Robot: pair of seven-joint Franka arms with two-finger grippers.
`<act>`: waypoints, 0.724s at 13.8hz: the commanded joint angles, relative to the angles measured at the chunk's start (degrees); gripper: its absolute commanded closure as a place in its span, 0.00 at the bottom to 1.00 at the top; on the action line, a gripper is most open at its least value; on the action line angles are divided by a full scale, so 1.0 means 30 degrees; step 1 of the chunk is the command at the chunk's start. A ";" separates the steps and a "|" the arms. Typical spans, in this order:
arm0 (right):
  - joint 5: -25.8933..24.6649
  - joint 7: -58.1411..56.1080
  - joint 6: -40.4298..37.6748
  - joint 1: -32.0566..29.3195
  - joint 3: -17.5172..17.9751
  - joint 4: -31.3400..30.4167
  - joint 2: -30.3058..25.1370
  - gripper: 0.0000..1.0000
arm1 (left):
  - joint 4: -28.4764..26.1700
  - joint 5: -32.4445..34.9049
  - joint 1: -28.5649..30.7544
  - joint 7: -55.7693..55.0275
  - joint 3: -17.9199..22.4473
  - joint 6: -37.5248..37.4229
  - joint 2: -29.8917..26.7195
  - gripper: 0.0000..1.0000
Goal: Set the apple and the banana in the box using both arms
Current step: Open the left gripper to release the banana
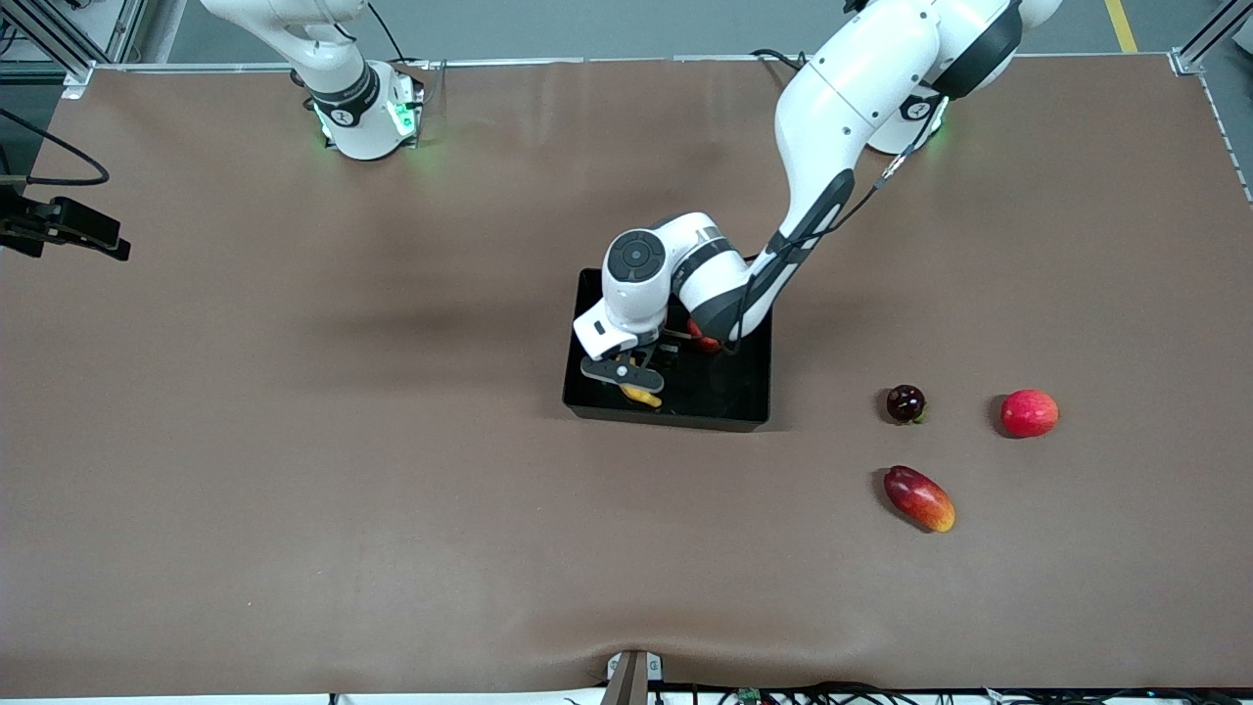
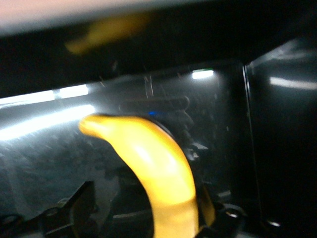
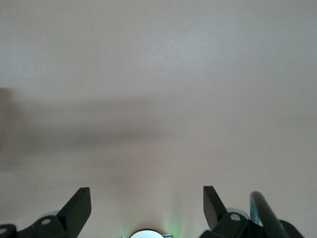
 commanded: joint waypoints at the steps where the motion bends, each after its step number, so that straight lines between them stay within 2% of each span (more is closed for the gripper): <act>1: -0.0185 0.0128 -0.0202 -0.0351 0.0293 0.0481 0.0231 0.00 | -0.0264 0.0260 0.1000 -0.0223 -0.0028 -0.2051 -0.2626 0.00; 7: -0.0185 0.0128 -0.0202 -0.0351 0.0293 0.0481 0.0231 0.00 | -0.0264 -0.0089 0.5917 0.0855 -0.0291 -0.5951 -0.7229 0.00; 10: -0.0185 0.0128 -0.0202 -0.0351 0.0293 0.0481 0.0231 0.00 | -0.0293 -0.1846 0.8787 0.3431 -0.0233 -0.7184 -0.8840 0.00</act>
